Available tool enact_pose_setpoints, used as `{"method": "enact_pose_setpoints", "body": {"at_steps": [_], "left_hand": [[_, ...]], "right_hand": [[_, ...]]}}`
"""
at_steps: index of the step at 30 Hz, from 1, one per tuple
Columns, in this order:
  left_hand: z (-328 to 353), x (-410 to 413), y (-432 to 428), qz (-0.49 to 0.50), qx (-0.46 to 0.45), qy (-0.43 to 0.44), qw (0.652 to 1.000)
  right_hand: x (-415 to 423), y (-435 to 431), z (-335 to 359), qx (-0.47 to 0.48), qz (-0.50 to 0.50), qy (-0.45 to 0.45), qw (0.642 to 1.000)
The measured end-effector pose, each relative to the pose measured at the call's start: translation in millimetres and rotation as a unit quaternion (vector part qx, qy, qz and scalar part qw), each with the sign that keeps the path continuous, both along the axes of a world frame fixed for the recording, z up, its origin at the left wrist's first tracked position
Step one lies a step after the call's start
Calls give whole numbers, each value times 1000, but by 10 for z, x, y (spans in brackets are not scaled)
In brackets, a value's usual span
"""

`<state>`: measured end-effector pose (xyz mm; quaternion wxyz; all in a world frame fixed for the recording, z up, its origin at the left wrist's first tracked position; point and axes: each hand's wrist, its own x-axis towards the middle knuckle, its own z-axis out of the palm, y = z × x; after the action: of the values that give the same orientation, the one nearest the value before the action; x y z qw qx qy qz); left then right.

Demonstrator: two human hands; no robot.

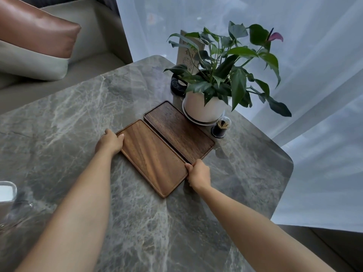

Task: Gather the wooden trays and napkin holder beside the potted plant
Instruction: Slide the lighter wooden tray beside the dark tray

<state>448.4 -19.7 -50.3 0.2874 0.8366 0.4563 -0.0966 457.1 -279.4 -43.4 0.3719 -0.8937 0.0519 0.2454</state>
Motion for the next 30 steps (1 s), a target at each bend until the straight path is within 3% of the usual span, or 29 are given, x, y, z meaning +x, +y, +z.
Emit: {"method": "enact_pose_setpoints", "body": {"at_steps": [19,25,30], "left_hand": [[89,-60,-103,-80,49,35,995],[272,-247,-99,-101,34,13,994],[664,-584,-63,-145,111,-41,982]], "right_hand": [[47,29,69,-66,-22,-15,997],[23,52,215,-104,16,-64,992],[-44,321,552,-61,69,-129,987]]}}
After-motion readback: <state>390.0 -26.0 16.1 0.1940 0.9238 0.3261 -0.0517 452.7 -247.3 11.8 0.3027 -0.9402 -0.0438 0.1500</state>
